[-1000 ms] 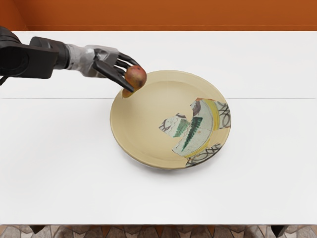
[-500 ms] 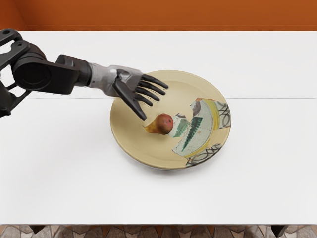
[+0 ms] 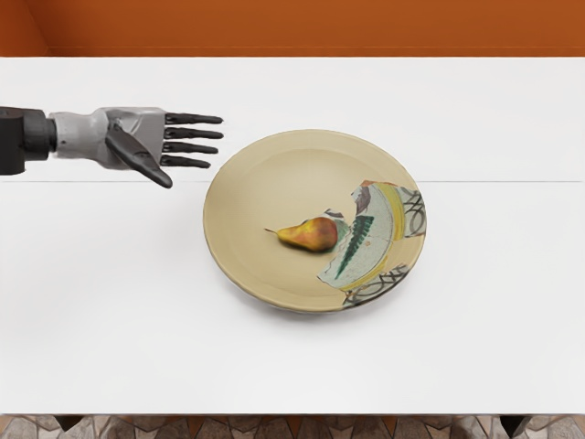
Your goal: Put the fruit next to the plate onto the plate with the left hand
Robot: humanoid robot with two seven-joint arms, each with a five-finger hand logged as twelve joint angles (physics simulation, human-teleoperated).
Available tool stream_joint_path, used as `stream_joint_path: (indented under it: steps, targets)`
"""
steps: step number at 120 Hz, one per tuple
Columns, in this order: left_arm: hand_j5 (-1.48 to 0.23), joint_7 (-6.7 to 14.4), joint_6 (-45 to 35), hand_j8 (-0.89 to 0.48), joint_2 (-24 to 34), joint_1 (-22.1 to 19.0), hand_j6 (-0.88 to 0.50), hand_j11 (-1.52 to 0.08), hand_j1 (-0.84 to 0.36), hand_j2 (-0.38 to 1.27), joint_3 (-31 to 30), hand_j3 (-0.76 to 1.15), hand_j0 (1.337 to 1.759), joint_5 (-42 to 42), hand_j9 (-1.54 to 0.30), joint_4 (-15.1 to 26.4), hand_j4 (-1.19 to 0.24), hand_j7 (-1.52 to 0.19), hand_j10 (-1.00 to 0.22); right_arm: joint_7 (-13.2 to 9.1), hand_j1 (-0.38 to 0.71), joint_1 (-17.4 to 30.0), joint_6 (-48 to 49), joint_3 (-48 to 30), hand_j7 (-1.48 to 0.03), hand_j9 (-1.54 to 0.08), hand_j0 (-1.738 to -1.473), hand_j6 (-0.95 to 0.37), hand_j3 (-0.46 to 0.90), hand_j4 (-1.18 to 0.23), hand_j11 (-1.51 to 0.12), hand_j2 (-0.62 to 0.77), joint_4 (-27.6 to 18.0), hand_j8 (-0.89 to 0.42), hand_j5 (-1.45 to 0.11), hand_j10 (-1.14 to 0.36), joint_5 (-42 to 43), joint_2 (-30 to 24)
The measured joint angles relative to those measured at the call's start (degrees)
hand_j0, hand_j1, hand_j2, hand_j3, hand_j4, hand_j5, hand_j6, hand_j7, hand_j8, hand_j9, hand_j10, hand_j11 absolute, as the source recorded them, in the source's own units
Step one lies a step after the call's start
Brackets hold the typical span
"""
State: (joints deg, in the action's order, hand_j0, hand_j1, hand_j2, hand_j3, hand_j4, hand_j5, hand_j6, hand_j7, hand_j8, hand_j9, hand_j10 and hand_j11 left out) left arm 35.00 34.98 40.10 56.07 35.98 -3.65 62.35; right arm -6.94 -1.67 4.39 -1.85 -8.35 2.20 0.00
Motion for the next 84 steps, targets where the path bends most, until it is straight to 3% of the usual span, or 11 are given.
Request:
stream_joint_path:
  steps: [34,57,84]
  targets:
    - [-0.01,0.0,0.1,0.00,8.5,-2.7,0.00,-0.01,0.34,0.00,0.0,0.00,1.658,-2.7,-0.01,-1.8,0.00,-0.01,0.00,0.0,-0.35,0.0,0.0,0.0,0.00,0.00,-1.658,0.00,0.00,0.00,0.00,0.00,0.0,0.00,0.00,0.00,0.0,0.0]
    - [0.00,0.0,0.1,0.00,9.9,-4.0,0.00,0.00,0.35,0.00,-0.1,0.00,1.658,-3.0,0.00,-5.6,0.00,0.00,0.00,0.0,-0.35,0.0,0.0,0.0,0.00,0.00,-1.658,0.00,0.00,0.00,0.00,0.00,0.0,0.00,0.00,0.00,0.0,0.0]
    - [0.00,0.0,0.1,0.00,11.8,-4.1,0.00,0.00,0.35,0.00,-0.1,0.00,1.658,-3.0,0.00,-7.1,0.00,0.00,0.00,0.0,-0.35,-0.1,0.0,0.0,0.00,0.00,-1.658,0.00,0.00,0.00,0.00,0.00,0.0,0.00,0.00,0.00,0.1,0.0]
